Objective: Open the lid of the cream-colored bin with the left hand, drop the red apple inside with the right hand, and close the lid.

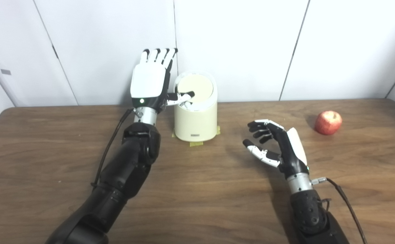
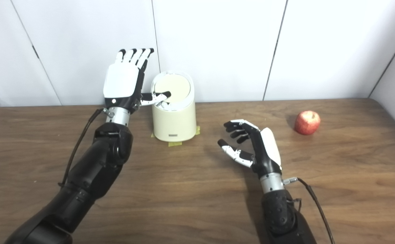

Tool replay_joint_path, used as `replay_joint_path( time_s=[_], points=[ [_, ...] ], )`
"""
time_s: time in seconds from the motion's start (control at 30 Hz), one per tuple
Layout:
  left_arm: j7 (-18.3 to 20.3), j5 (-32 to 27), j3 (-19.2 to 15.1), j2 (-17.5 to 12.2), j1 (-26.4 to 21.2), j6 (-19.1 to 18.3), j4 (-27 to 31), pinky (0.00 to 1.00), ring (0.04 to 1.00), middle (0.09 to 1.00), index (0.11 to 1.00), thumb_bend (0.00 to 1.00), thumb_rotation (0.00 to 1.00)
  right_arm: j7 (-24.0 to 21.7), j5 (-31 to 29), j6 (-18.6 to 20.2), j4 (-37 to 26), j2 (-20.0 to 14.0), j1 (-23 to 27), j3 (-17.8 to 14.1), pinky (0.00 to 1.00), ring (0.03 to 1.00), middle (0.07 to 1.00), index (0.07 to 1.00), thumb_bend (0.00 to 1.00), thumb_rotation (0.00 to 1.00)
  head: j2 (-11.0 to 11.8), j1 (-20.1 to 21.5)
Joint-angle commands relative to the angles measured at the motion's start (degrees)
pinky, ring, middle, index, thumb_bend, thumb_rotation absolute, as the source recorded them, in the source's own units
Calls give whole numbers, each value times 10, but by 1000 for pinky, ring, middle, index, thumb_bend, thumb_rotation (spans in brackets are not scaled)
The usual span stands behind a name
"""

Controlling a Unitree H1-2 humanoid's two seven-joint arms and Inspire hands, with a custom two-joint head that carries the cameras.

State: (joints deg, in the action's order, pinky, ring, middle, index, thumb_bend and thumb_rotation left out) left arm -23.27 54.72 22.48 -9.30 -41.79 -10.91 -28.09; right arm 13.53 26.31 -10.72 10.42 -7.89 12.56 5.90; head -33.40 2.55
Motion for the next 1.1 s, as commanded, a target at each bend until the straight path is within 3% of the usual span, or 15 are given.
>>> replay_joint_path(
  time_s=[0.0,0.23,0.47,0.6,0.8,1.07],
  points=[
    [-18,10,1,3,-42,-4,-4,1000,945,929,926,879,337,4,-2,-11,-4,10,-3,3,487,589,633,637,301,353,-1,0],
    [-20,10,6,8,-55,-14,-20,1000,946,929,928,869,328,7,3,-9,-4,11,-3,5,504,598,633,635,289,344,-2,0],
    [-3,15,16,4,-72,-34,-23,1000,950,928,934,920,279,8,3,-10,-4,13,-2,6,498,594,632,634,291,328,-2,2],
    [6,51,42,-12,-78,-53,-18,1000,961,939,951,981,226,6,1,-9,-5,14,-2,5,498,594,634,636,291,330,-3,3],
    [33,126,93,-47,-88,-75,-7,1000,997,961,965,1000,263,7,-2,-11,-3,15,-1,4,494,592,632,634,297,330,-3,2],
    [55,141,100,-62,-81,-69,2,1000,999,957,959,1000,253,9,0,-20,2,12,2,6,482,585,628,633,290,299,-3,2]
  ],
)
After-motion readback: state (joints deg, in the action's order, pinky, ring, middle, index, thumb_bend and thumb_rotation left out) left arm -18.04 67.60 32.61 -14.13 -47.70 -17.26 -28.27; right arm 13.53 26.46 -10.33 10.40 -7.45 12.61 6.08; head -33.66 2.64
